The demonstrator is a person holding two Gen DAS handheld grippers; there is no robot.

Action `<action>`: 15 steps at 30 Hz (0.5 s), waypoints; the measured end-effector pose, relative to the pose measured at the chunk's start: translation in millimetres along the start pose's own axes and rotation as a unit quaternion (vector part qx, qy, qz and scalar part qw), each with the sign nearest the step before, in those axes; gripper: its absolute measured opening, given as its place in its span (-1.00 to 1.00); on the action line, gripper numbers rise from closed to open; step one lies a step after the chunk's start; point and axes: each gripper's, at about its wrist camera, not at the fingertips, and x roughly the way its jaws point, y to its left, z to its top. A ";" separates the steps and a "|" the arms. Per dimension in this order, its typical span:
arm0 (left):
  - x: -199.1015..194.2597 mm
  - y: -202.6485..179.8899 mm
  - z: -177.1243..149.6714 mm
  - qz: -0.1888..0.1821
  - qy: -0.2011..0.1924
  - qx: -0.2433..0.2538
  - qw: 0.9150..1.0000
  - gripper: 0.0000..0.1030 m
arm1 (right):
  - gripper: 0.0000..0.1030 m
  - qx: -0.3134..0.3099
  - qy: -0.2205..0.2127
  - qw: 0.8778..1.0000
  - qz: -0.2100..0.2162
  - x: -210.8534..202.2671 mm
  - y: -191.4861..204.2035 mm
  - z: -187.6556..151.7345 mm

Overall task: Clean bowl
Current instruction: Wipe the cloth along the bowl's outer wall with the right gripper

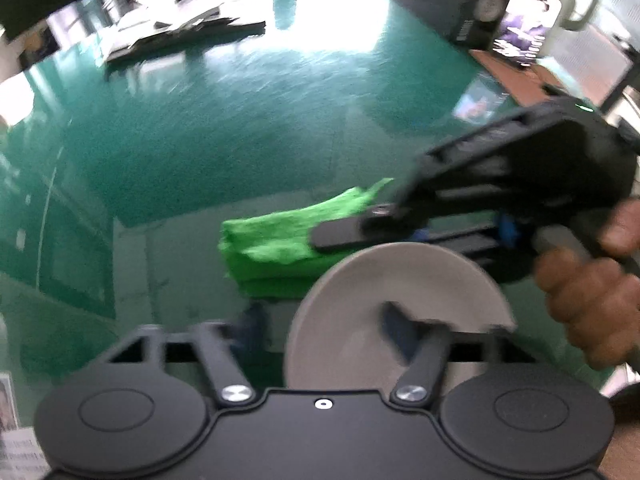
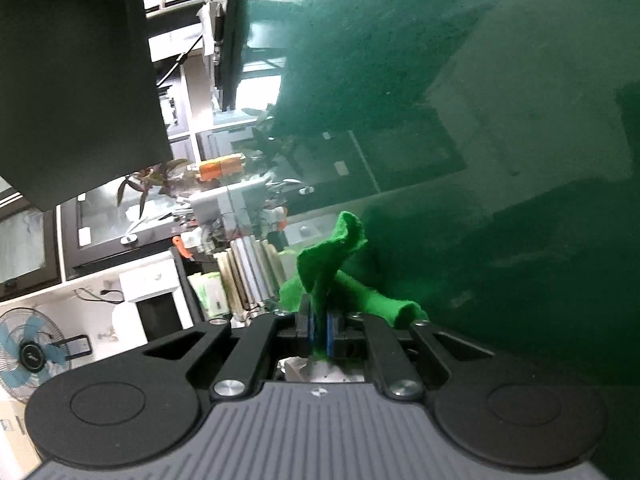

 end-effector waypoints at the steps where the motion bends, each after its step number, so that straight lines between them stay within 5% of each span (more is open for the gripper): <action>1: 2.0 1.4 -1.4 -0.001 -0.010 0.002 1.000 1.00 | -0.93 0.006 -0.005 1.000 0.003 -1.6 -1.8 -0.5; 7: 6.3 4.6 -15.3 -0.027 -0.098 0.044 0.994 1.00 | -0.93 0.037 -0.040 0.998 0.026 -12.1 -11.4 -2.9; 12: 15.0 9.0 -31.6 -0.050 -0.196 0.048 0.978 1.00 | -0.93 0.044 -0.072 0.996 0.036 -17.3 -13.6 -2.5; 15: 18.1 8.0 -36.1 -0.051 -0.221 0.051 0.973 1.00 | -0.93 0.047 -0.085 0.994 0.042 -19.5 -15.6 -1.2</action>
